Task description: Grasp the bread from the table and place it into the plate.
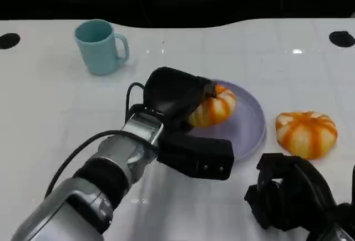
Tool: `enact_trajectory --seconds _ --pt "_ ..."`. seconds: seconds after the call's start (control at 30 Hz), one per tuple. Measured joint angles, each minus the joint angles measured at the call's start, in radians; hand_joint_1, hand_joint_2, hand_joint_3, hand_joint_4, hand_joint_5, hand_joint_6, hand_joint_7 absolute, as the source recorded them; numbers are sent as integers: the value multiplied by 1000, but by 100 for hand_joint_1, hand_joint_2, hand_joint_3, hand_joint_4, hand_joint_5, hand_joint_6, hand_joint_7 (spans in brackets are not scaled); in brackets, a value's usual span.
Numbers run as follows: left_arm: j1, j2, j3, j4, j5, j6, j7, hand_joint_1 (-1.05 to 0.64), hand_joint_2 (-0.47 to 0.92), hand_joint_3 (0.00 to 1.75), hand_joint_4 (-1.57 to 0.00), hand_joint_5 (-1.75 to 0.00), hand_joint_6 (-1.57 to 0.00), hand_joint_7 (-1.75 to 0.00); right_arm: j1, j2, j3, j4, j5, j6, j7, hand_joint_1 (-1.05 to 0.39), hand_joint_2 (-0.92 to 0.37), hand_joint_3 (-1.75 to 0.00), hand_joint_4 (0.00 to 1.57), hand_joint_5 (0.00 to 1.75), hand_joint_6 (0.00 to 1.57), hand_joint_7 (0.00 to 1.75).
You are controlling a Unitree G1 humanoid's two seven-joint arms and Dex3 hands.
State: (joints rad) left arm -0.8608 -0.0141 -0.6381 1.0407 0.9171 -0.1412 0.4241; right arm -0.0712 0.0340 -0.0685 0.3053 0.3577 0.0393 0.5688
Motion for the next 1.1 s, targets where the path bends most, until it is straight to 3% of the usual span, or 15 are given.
enact_trajectory --seconds 0.1,0.13,0.17,0.23,0.33,0.47,0.73,0.8,0.93,1.1 --pt "-10 -5 -17 35 -1 -9 -5 -47 57 72 -68 -133 -51 -75 -6 0 -1 9 0 -2 -1 -105 -2 -153 146 148 156 101" --pt "-15 -6 -25 42 -1 -12 -15 -53 65 57 -57 -124 -41 -66 -9 0 -2 13 0 -3 -1 -105 -2 -153 146 147 157 101" --pt "-20 -6 -30 47 -2 -12 -27 -63 78 30 -46 -106 -30 -56 -11 0 -2 17 1 -4 0 -105 -1 -154 147 147 157 101" --pt "-29 -6 -39 50 -4 -12 -64 -75 89 11 -32 -89 -18 -48 -14 0 -2 24 1 -4 3 -105 -1 -154 147 146 156 100" --pt "-37 -6 -52 50 -4 1 -133 -93 92 11 -12 -80 -3 -47 -14 0 -2 26 2 -4 4 -105 0 -155 146 146 156 100" --pt "-59 6 -76 19 -3 25 -284 -104 92 16 -1 -71 0 -27 -14 0 -2 26 2 -4 6 -105 0 -155 147 146 157 101" --pt "-62 61 -78 -119 -22 44 -519 -105 92 18 0 -73 0 -32 -14 0 -1 24 0 -4 0 -105 -1 -154 146 147 157 101" --pt "-58 73 -71 -153 -29 44 -526 -105 92 14 -3 -83 0 -47 -14 0 -1 24 1 -4 -1 -105 -1 -154 147 147 157 101" --pt "-7 117 -23 -279 -79 -8 -490 -94 92 7 -23 -93 -6 -64 -14 1 -1 20 1 -3 -2 -105 -1 -154 147 147 157 102" --pt "87 175 50 -400 -162 -107 -454 -79 92 11 -53 -106 -31 -79 -13 0 -2 17 3 -1 -1 -105 -1 -151 146 146 157 101"
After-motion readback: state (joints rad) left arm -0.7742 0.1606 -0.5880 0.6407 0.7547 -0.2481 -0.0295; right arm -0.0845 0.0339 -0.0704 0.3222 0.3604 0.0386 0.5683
